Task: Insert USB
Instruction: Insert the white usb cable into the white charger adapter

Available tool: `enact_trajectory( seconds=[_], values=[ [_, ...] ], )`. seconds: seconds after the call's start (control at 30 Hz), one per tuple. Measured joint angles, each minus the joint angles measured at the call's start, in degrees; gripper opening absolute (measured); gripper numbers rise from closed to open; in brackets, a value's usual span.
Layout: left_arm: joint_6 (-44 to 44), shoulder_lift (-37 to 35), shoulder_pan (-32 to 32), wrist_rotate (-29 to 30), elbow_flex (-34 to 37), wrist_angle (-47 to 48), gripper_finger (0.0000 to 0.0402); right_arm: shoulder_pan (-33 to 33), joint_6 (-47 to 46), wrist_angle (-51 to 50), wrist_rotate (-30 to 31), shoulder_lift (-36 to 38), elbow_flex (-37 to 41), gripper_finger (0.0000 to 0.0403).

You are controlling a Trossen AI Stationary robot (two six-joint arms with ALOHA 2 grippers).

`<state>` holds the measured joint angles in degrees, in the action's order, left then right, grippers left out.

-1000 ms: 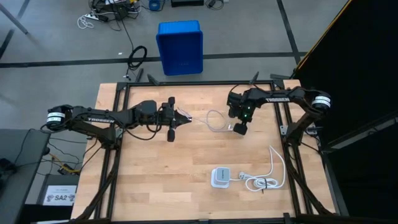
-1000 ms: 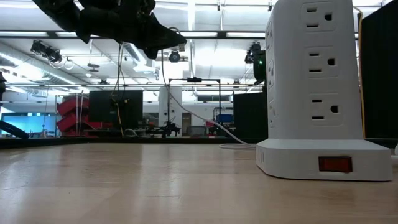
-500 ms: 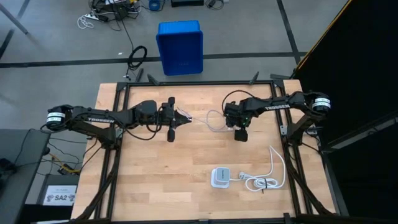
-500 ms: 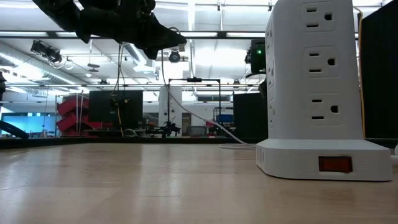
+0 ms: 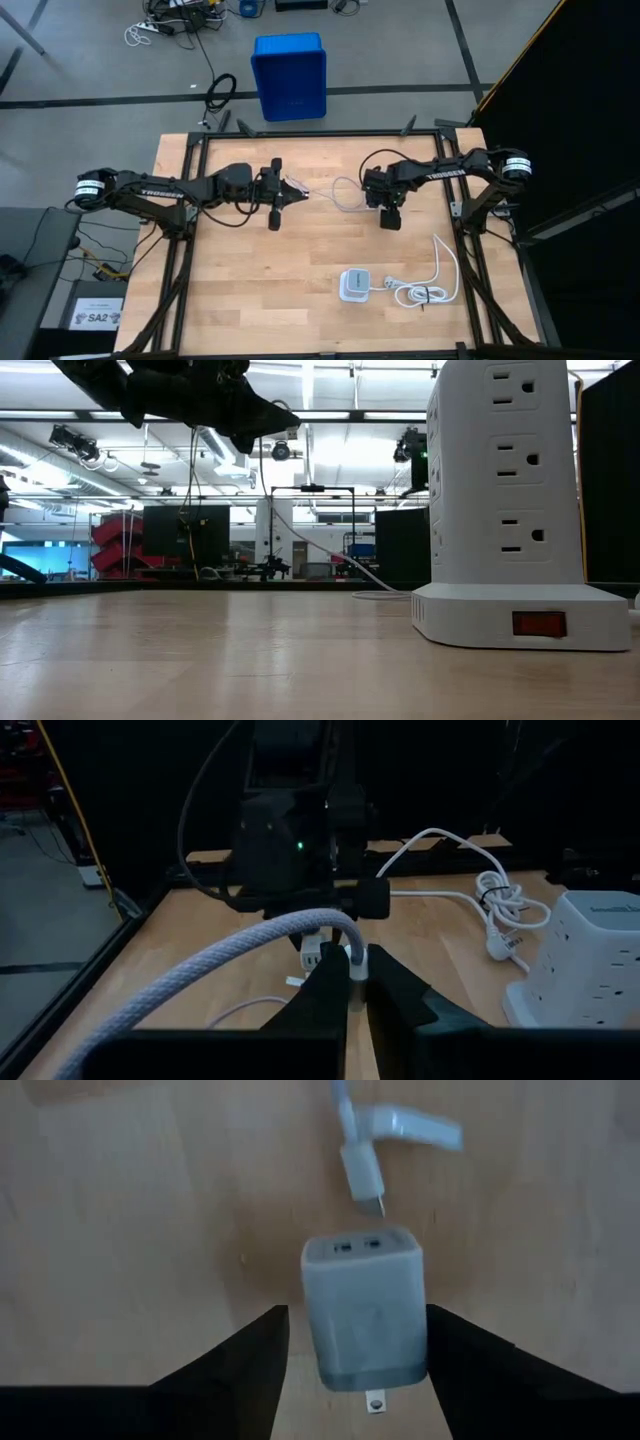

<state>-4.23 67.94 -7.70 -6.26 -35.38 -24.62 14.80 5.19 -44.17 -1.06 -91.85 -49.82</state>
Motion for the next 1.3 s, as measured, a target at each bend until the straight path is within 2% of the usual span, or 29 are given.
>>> enact_trajectory(
  seconds=[0.2,0.43,0.6,0.87,1.07,1.3],
  values=[
    [0.02,0.0,0.0,0.0,0.0,-0.62,0.0,0.05,0.0,3.18,-0.04,0.0,1.18,0.0185],
    [0.22,0.0,0.0,0.0,0.0,-0.74,0.0,0.22,0.23,3.75,-1.38,0.13,2.01,0.011],
    [0.46,0.0,0.0,0.0,0.0,-0.76,0.0,1.01,-2.14,7.41,-6.08,0.09,2.14,0.0111],
    [1.51,0.0,0.0,0.0,0.0,-1.4,0.0,1.1,-4.51,14.73,-6.08,0.96,2.23,0.0111],
    [3.41,0.0,0.0,-0.16,0.0,-8.06,0.0,0.58,-6.88,28.26,-6.45,7.06,2.23,0.0111],
    [6.36,3.27,1.51,-0.48,-0.02,-21.4,0.0,-5.88,-6.98,58.31,-7.67,10.42,4.88,0.0111]
  ],
)
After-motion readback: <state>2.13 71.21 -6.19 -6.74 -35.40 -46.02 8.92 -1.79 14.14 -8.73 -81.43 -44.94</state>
